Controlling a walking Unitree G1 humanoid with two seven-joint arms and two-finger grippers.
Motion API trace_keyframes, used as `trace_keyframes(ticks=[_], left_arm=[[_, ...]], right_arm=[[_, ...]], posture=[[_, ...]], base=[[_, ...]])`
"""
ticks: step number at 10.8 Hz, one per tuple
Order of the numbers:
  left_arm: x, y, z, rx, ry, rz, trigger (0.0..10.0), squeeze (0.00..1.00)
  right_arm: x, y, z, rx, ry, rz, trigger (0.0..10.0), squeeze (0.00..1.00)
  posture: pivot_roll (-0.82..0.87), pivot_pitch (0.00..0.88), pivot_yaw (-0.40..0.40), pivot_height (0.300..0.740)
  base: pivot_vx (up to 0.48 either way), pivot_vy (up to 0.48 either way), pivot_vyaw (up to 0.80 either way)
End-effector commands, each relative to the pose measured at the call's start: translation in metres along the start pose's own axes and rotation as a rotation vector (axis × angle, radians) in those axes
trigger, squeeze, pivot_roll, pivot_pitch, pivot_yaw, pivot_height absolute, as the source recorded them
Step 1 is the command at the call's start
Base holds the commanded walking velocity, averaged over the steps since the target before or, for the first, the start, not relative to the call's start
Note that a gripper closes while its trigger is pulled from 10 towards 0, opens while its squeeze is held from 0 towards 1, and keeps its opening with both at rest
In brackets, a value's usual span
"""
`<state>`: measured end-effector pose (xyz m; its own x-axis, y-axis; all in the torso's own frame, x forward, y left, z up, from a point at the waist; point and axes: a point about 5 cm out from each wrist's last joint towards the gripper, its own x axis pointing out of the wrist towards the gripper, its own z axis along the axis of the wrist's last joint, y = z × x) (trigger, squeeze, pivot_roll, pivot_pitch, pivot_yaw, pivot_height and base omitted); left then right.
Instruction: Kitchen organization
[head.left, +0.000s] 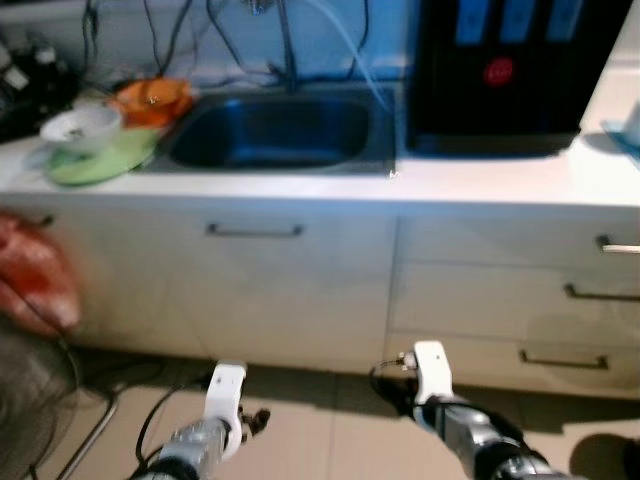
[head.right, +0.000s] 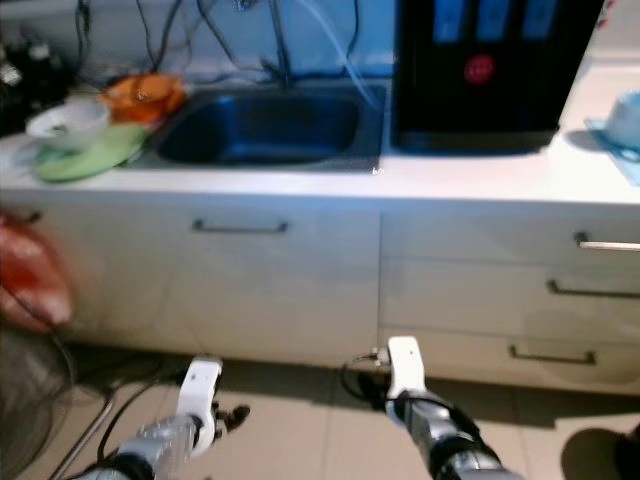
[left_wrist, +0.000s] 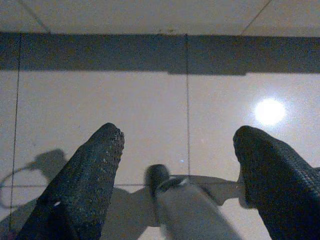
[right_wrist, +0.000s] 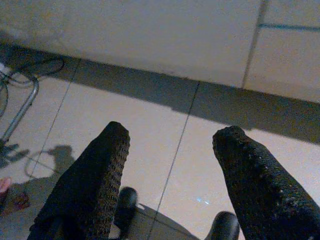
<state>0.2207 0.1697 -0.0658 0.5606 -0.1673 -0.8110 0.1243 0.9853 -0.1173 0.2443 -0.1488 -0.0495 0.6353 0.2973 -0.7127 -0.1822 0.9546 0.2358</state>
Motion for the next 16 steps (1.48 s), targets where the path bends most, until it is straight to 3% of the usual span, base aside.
trace_keyframes(ticks=[1, 5, 10, 16], left_arm=[[-0.0018, 0.0091, 0.0066, 0.017, -0.014, 0.025, 10.0, 0.00], [-0.0017, 0.0089, 0.0086, 0.012, -0.022, 0.027, 10.0, 0.00], [-0.0022, 0.0102, 0.0127, 0.026, -0.054, 0.024, 10.0, 0.00], [-0.0023, 0.0108, 0.0122, 0.030, -0.053, 0.030, 10.0, 0.00]], right_arm=[[0.0035, 0.0099, 0.0024, -0.004, -0.006, 0.024, 10.0, 0.00], [0.0040, 0.0105, 0.0046, -0.006, -0.009, 0.022, 10.0, 0.00], [0.0045, 0.0107, 0.0093, 0.000, -0.021, 0.027, 10.0, 0.00], [0.0046, 0.0115, 0.0080, 0.002, -0.016, 0.028, 10.0, 0.00]], posture=[[0.01, 0.006, 0.071, 0.740], [0.01, 0.001, 0.069, 0.740], [0.01, 0.001, 0.072, 0.740], [0.02, 0.002, 0.070, 0.740]], base=[[0.000, 0.476, 0.00], [0.000, 0.466, 0.00], [0.000, 0.000, 0.00], [0.411, 0.000, 0.00]])
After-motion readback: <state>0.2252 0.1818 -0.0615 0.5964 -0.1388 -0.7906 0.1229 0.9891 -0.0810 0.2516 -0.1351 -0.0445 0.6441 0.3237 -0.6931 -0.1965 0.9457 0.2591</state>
